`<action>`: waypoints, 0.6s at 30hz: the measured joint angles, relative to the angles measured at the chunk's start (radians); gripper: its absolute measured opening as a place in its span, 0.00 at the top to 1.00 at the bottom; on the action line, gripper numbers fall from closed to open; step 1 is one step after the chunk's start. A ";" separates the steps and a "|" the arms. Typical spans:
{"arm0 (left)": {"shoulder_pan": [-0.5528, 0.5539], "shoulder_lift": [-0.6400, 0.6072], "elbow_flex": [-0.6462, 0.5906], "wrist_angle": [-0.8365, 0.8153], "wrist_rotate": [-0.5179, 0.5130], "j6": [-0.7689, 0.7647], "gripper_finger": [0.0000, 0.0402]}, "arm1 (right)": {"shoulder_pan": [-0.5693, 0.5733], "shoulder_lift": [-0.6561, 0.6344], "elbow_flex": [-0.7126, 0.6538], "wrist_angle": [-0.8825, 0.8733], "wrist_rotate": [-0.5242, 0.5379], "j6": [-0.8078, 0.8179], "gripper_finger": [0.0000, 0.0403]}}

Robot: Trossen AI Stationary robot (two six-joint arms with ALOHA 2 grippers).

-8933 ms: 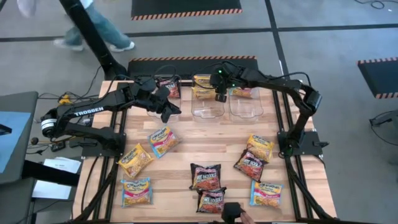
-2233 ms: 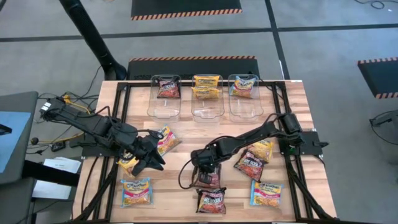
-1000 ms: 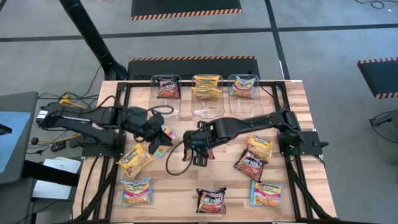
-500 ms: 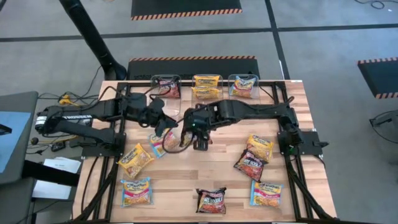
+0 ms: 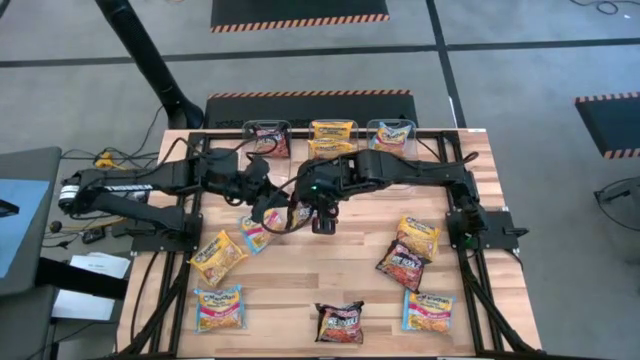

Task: Sort Maruchan noodles
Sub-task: Put the black noodle pack into the left transparent bin

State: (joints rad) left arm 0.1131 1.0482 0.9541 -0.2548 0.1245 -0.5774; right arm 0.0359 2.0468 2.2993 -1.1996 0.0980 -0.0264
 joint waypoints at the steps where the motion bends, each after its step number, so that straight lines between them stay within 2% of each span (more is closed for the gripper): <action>1: 0.000 0.011 0.001 0.011 0.016 0.006 0.61 | 0.001 0.000 0.000 0.004 -0.001 -0.009 0.99; 8: 0.000 0.067 0.000 0.038 0.047 0.020 0.61 | 0.002 0.000 0.000 -0.001 -0.003 -0.020 0.99; 18: 0.012 0.051 0.000 0.017 0.054 0.051 0.61 | 0.015 0.000 0.000 -0.052 -0.005 -0.001 0.99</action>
State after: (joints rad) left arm 0.1247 1.0994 0.9539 -0.2382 0.1789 -0.5266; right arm 0.0510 2.0468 2.2993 -1.2514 0.0925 -0.0273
